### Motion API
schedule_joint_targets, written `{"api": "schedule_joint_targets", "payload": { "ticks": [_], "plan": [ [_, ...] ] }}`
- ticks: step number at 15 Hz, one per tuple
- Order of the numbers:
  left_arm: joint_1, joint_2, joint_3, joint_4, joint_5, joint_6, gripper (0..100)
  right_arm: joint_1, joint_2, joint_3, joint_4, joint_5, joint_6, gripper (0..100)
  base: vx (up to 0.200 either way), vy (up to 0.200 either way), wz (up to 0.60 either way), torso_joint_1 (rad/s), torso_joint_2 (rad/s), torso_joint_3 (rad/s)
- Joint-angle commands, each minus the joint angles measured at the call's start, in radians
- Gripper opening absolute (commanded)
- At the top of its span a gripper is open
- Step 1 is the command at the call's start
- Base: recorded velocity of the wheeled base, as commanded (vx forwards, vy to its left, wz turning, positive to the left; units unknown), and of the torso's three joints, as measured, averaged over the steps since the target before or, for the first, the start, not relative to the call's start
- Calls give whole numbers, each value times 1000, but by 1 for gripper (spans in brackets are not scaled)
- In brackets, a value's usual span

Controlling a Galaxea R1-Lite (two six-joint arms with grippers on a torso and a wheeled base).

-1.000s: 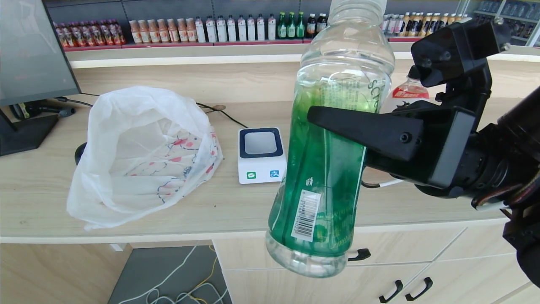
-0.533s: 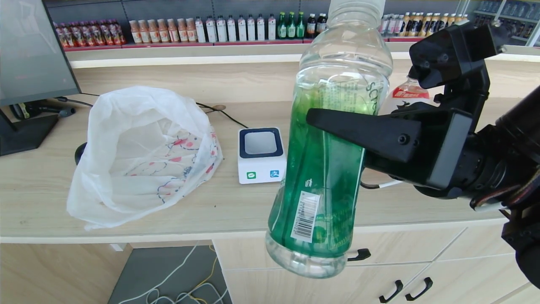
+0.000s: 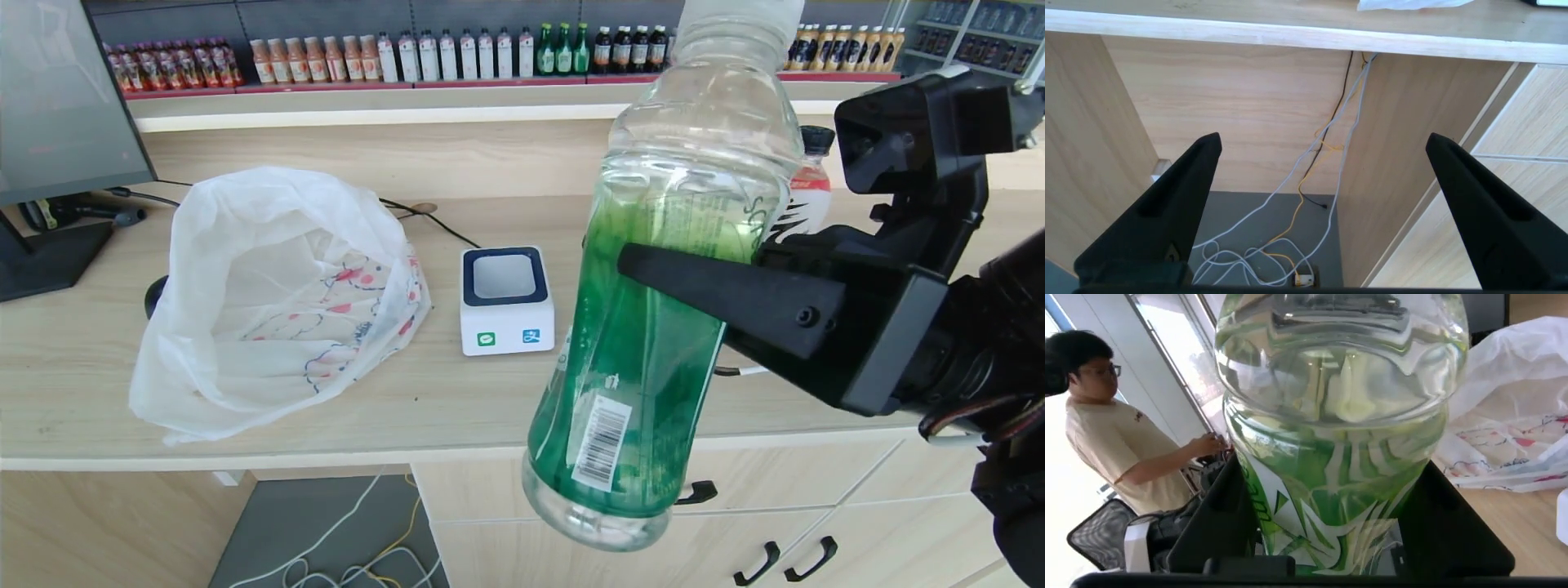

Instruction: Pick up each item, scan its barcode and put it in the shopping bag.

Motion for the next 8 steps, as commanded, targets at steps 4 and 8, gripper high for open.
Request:
{"api": "schedule_joint_targets", "payload": {
  "ticks": [4,8],
  "plan": [
    [1,0,0,0,0,-1,100,-21,-2,82,-25,-19,-182,0,0,0,0,0,0,0],
    [1,0,0,0,0,-1,100,-30,-17,114,-77,-269,-232,0,0,0,0,0,0,0]
  ]
}}
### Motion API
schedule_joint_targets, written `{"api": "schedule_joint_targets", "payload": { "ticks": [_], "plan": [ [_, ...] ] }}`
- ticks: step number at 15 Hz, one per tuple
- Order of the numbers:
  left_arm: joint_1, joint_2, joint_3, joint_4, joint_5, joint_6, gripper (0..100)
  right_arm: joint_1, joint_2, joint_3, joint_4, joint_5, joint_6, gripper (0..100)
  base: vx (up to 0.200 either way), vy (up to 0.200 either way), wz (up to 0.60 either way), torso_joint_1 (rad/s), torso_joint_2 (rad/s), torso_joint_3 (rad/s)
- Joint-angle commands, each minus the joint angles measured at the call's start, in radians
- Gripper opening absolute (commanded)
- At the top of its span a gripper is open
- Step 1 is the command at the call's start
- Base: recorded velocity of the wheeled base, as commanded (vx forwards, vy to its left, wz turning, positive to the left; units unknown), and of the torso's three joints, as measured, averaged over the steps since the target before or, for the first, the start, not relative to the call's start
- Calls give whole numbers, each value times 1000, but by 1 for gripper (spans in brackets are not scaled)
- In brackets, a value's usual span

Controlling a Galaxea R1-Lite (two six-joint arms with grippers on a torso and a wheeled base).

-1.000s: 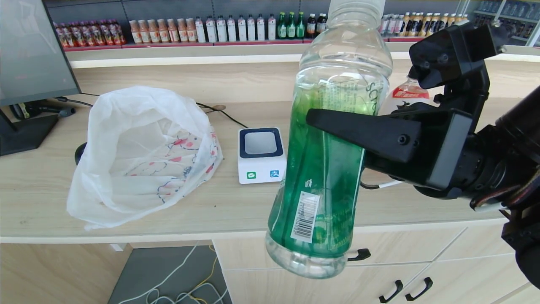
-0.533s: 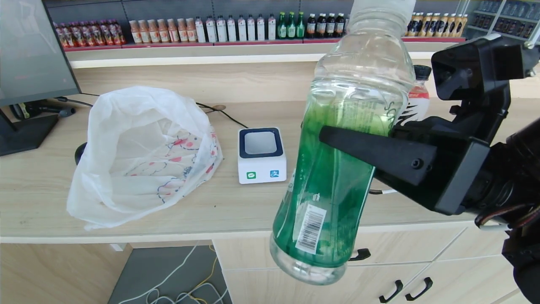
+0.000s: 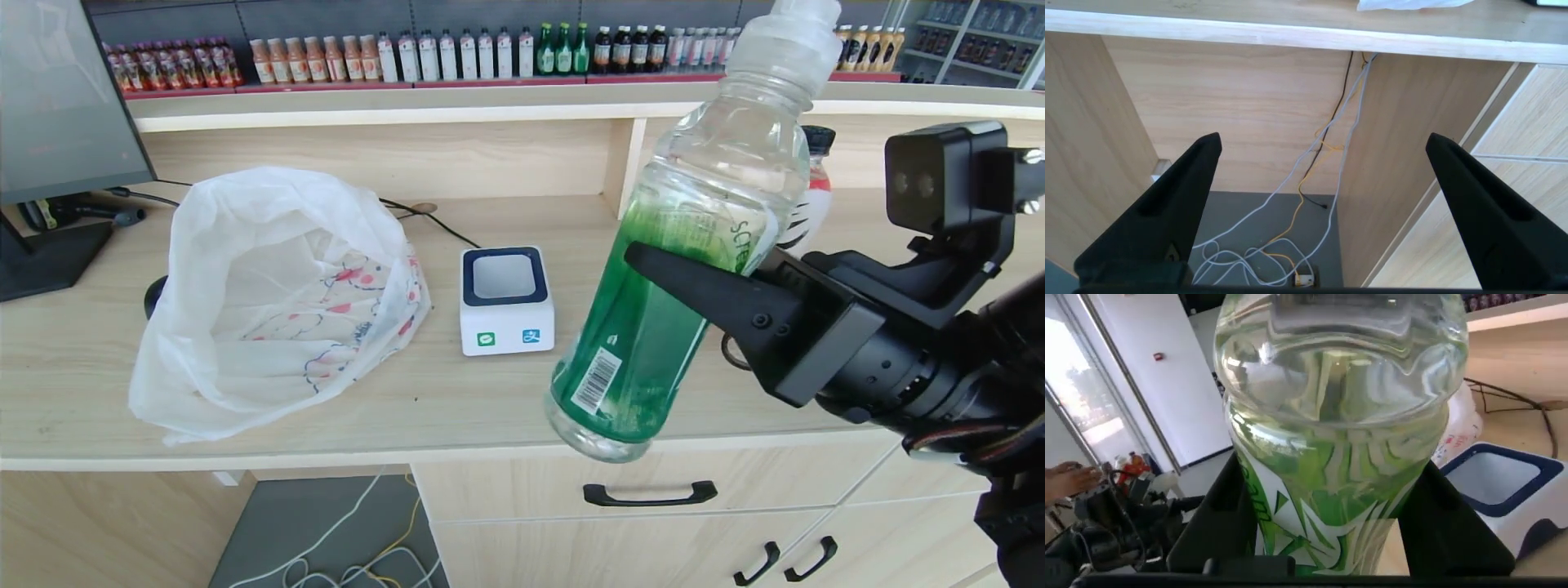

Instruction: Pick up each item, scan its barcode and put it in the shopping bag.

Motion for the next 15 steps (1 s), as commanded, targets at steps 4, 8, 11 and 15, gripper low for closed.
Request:
{"api": "schedule_joint_targets", "payload": {
  "ticks": [4,8,11,15],
  "plan": [
    [0,0,0,0,0,0,100,-9,-32,44,13,-154,-108,0,0,0,0,0,0,0],
    [0,0,0,0,0,0,100,-11,-27,54,45,-353,-338,0,0,0,0,0,0,0],
    [0,0,0,0,0,0,100,-3,-35,54,44,-563,-509,0,0,0,0,0,0,0],
    [0,0,0,0,0,0,100,45,-52,40,44,-755,-642,0,0,0,0,0,0,0]
  ]
}}
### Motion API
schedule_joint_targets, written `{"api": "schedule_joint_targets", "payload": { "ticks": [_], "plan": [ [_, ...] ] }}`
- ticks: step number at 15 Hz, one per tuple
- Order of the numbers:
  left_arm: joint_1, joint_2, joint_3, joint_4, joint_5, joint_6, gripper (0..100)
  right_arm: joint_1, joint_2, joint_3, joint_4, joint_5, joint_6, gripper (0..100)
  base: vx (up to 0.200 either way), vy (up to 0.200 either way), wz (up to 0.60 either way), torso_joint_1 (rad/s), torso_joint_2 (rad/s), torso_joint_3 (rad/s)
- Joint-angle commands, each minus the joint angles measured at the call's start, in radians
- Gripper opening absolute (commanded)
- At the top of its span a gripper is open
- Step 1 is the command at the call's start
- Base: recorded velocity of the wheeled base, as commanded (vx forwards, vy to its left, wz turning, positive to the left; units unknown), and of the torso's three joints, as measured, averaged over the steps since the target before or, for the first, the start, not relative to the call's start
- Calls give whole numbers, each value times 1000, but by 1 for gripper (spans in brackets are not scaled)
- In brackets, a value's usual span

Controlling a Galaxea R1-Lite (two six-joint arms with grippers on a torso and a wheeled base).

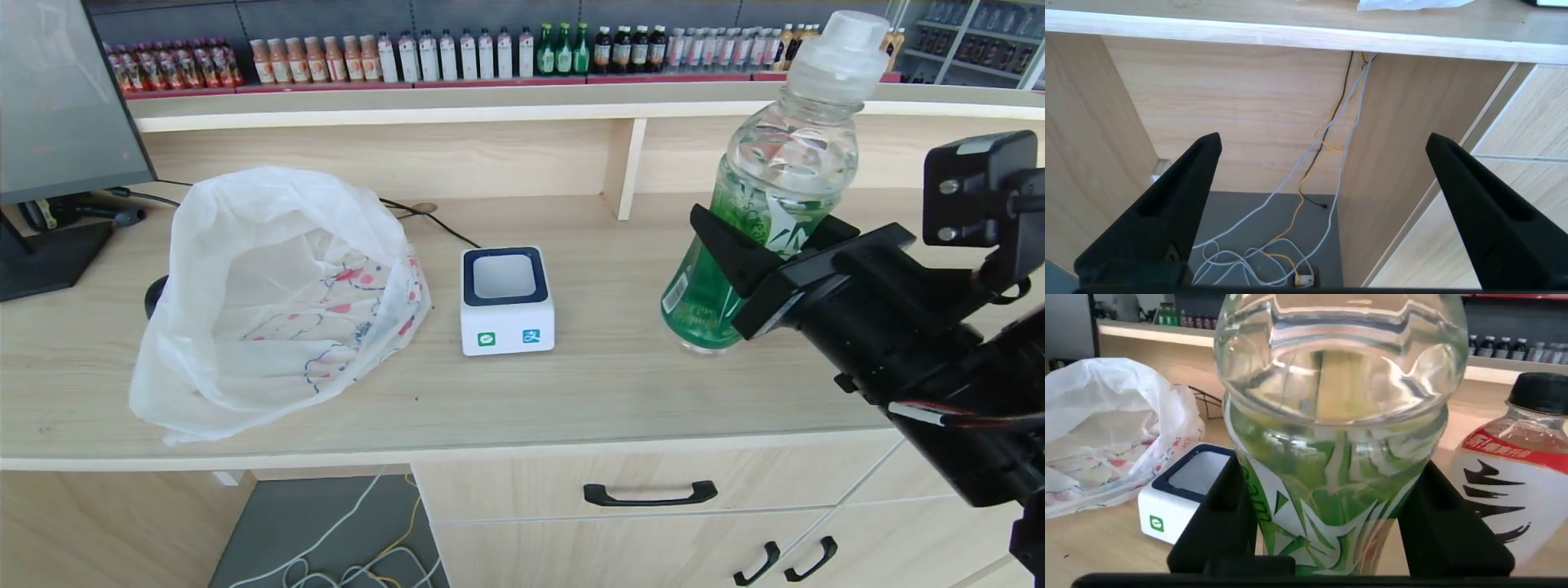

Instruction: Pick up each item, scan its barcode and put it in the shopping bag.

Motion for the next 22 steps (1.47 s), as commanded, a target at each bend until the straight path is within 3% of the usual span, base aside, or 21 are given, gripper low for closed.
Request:
{"api": "schedule_joint_targets", "payload": {
  "ticks": [1,4,12,22],
  "plan": [
    [1,0,0,0,0,-1,100,31,-8,-6,0,-71,-21,0,0,0,0,0,0,0],
    [1,0,0,0,0,-1,100,29,-11,-17,3,-130,-39,0,0,0,0,0,0,0],
    [1,0,0,0,0,-1,100,31,18,-40,-5,-131,-22,0,0,0,0,0,0,0],
    [1,0,0,0,0,-1,100,38,15,17,-56,-126,1,0,0,200,0,4,1,2]
  ]
}}
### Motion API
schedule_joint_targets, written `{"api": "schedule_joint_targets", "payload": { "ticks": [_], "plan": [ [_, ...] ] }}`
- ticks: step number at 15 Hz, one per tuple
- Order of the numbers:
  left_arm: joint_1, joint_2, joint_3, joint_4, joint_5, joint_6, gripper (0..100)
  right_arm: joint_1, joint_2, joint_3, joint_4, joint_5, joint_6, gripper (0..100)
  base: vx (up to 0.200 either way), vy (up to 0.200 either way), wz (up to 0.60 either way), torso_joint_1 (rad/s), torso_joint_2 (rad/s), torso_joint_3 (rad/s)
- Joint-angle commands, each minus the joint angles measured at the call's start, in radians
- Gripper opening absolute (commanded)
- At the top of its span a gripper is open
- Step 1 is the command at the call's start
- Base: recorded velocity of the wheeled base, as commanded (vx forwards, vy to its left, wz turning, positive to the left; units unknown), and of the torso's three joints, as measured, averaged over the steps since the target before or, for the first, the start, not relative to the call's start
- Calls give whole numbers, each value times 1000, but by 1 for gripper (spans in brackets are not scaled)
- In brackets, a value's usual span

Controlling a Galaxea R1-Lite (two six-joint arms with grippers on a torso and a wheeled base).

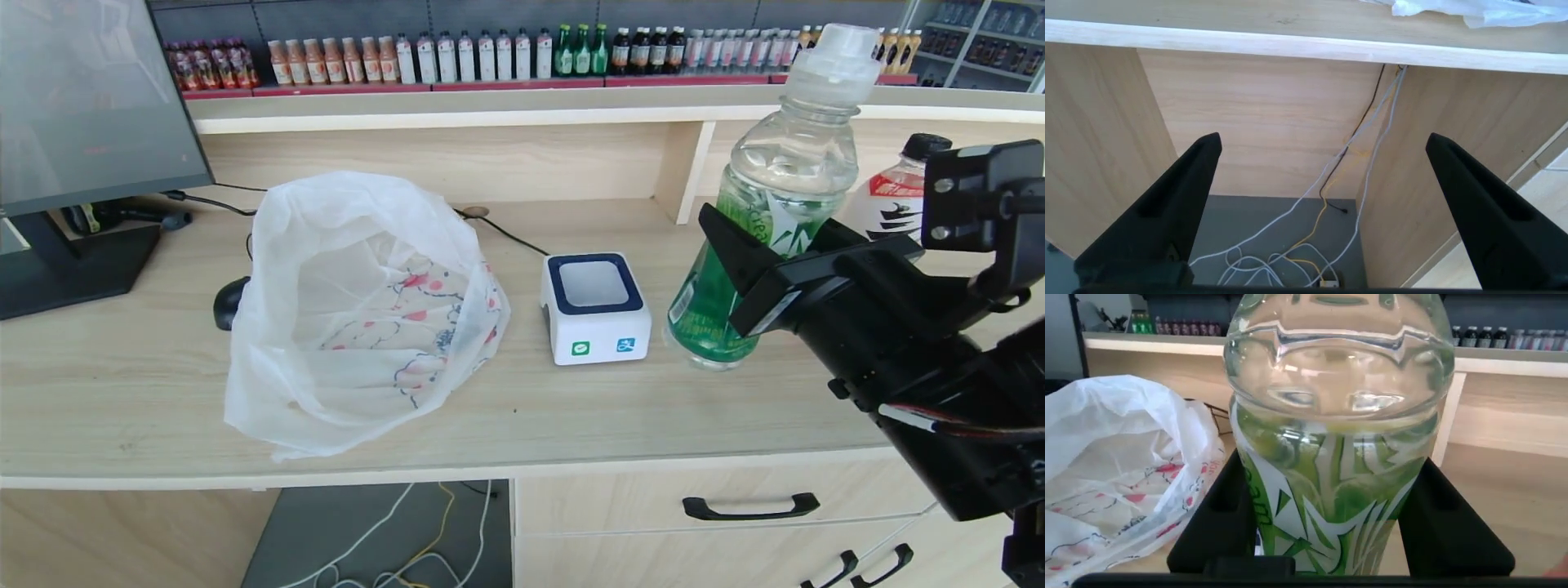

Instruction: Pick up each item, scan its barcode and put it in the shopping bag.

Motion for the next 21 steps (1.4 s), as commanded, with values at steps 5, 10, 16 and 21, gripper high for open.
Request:
{"api": "schedule_joint_targets", "payload": {
  "ticks": [5,10,16,21],
  "plan": [
    [1,0,0,-1,0,1,100,9,-6,-22,13,-3,-6,0,0,0,0,0,0,0],
    [1,0,0,-1,0,1,100,-3,0,-66,14,-54,-124,0,0,0,0,0,0,0],
    [1,0,0,-1,0,1,100,5,66,-292,99,-49,-309,0,0,0,0,0,0,0],
    [1,0,0,-1,0,1,100,-23,95,-373,197,149,-543,0,0,0,0,0,0,0]
  ]
}}
